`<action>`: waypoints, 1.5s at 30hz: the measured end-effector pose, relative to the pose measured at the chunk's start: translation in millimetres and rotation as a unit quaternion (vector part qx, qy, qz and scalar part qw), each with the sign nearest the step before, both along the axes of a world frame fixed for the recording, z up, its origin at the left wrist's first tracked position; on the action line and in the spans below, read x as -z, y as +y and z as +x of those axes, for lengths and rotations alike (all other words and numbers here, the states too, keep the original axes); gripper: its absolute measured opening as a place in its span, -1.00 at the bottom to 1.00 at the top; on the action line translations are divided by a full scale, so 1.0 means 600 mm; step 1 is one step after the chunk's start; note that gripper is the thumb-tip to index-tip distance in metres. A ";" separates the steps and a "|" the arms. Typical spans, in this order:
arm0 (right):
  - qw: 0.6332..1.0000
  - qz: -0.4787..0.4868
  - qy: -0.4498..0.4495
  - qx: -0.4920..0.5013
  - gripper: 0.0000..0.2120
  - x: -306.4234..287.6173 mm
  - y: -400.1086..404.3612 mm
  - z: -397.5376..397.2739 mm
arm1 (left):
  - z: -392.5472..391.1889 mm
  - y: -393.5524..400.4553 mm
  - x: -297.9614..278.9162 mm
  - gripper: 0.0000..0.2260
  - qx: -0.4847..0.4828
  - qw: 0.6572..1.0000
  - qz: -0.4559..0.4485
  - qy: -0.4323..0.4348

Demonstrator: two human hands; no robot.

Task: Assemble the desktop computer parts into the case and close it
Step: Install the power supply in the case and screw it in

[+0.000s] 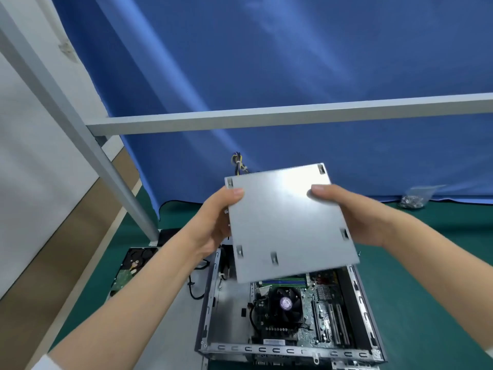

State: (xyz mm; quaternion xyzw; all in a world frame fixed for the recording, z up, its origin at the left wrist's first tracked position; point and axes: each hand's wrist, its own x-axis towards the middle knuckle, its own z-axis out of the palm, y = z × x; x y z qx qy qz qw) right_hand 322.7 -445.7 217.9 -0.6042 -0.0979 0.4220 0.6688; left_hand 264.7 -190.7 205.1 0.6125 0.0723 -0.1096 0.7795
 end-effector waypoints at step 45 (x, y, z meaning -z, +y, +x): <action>0.599 -0.398 -0.691 -0.070 0.02 0.273 0.053 -0.083 | -0.025 -0.049 0.262 -0.81 0.086 0.935 0.335 -0.082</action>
